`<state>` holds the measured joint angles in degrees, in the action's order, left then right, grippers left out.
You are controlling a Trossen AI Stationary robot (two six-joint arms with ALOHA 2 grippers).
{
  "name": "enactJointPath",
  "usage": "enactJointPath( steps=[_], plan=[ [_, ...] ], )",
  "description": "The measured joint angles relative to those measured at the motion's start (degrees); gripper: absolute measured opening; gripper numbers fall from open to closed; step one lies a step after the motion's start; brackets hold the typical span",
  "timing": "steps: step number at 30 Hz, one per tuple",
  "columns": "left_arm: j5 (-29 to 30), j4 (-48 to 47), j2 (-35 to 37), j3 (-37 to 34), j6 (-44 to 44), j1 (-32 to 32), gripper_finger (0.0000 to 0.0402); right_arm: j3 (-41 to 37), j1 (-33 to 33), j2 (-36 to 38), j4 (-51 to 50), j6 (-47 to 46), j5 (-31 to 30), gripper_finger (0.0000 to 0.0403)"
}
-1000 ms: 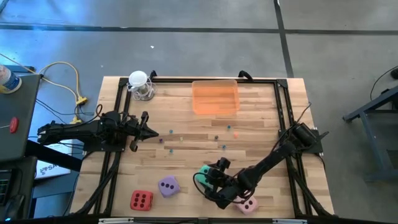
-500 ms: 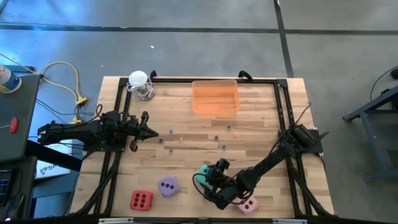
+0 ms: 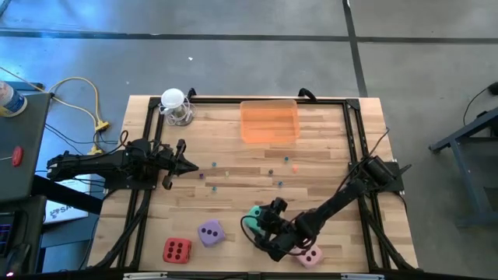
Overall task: Pick & Place Dice
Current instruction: Put the big green die into the orange bin
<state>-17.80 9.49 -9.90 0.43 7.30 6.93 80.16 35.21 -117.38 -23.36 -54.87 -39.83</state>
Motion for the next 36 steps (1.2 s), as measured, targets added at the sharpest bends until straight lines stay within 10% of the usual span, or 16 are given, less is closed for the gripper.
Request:
enactJointPath(
  steps=[36],
  plan=[
    [0.0, 0.0, 0.0, 0.0, 0.0, 0.0, 0.0, -0.2, -4.2, 0.2, -0.1, -2.6, 17.2, 0.0391]
  ],
)
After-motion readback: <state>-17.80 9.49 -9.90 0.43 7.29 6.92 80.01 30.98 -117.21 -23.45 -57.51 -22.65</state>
